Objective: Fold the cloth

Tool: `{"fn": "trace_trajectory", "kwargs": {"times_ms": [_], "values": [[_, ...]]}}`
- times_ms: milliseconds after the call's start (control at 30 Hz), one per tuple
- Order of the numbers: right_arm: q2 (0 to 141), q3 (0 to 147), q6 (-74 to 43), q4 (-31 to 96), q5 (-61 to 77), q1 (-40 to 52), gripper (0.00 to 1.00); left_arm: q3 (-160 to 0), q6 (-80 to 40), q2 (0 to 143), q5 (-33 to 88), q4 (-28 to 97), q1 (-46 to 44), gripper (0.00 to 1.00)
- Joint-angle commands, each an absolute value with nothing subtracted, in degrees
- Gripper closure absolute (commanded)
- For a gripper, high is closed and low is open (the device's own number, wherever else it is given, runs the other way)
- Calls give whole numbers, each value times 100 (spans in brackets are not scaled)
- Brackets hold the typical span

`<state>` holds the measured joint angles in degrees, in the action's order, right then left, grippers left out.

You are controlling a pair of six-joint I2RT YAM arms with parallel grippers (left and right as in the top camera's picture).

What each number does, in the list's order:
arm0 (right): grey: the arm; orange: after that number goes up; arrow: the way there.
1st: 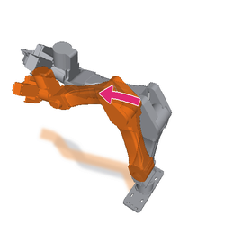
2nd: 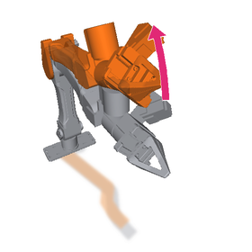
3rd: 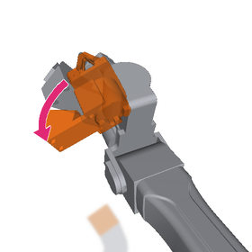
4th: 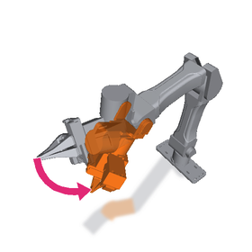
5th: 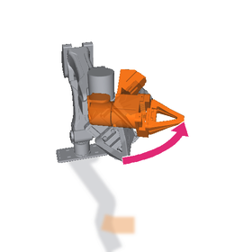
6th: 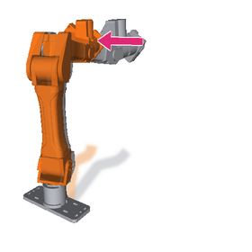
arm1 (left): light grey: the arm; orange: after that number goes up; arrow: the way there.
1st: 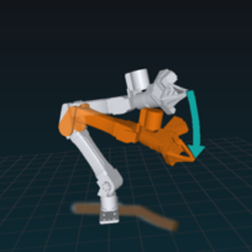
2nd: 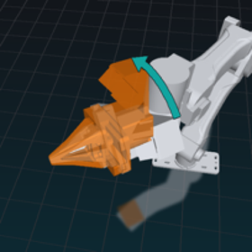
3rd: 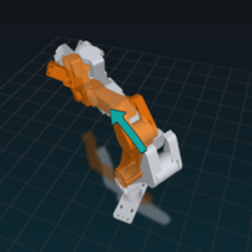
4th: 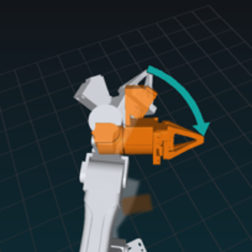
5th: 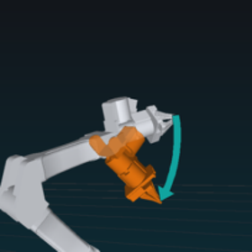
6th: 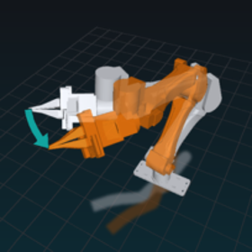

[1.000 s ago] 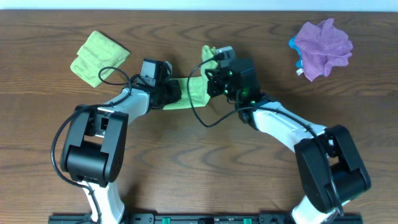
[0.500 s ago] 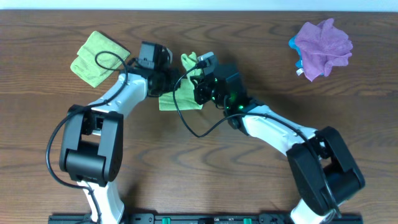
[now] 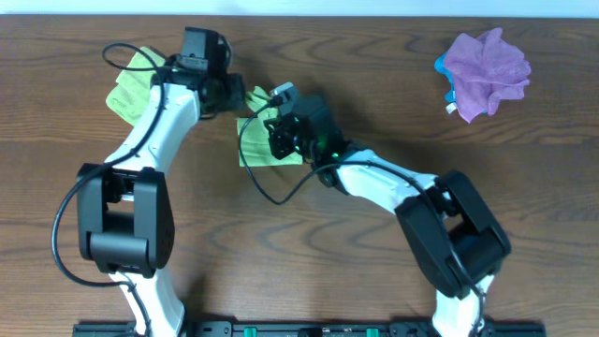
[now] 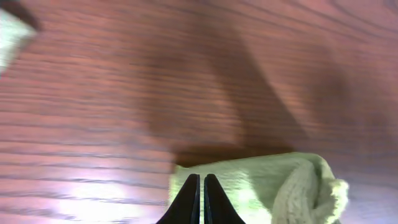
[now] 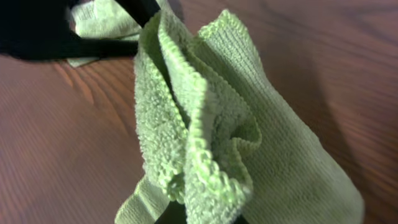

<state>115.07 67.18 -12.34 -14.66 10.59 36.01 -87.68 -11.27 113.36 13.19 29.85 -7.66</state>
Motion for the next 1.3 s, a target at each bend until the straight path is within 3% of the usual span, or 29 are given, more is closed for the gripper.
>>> {"fn": "trace_trajectory", "kwargs": {"times_ms": [0,200,367,467,533,600,700,733,800,833,867,1000,1267], "values": [[11754,7022,-1142,-1269,1055,3721,99,-8917,-939,11310,1004,3024,-523,94],[11824,7057,-1017,-1105,1055,3850,96,-8917,-939,11242,1007,3020,-165,94],[11824,7061,-1017,-1085,1474,4023,48,-8917,-939,11181,1009,3020,40,94],[11824,7061,-1020,-1028,1890,4167,38,-8917,-939,11128,1007,3020,123,94],[11817,7061,-1022,-928,1966,4263,25,-8917,-939,11096,1007,3017,158,94],[11767,7063,-1022,-869,2071,4318,1,-8917,-939,11052,1007,3020,198,94],[11518,7074,-1024,-725,2121,4318,1,-8917,-941,10965,1009,3022,261,94],[11437,7074,-1022,-692,2121,4307,1,-8917,-947,10930,1013,3024,276,89],[11216,7074,-1022,-569,2073,4263,1,-8917,-993,10868,1013,3055,301,67],[11087,7074,-1024,-467,1999,4226,1,-8917,-1039,10829,1015,3103,311,46],[10934,7074,-1022,-311,1905,4167,1,-8917,-1059,10785,1020,3159,322,34],[10350,7074,-1046,377,1782,3857,1,-8917,-1144,10615,1356,3463,355,4],[8919,7067,-1022,2388,1828,2814,1,-8908,-1448,10481,2510,4075,478,5]]}}
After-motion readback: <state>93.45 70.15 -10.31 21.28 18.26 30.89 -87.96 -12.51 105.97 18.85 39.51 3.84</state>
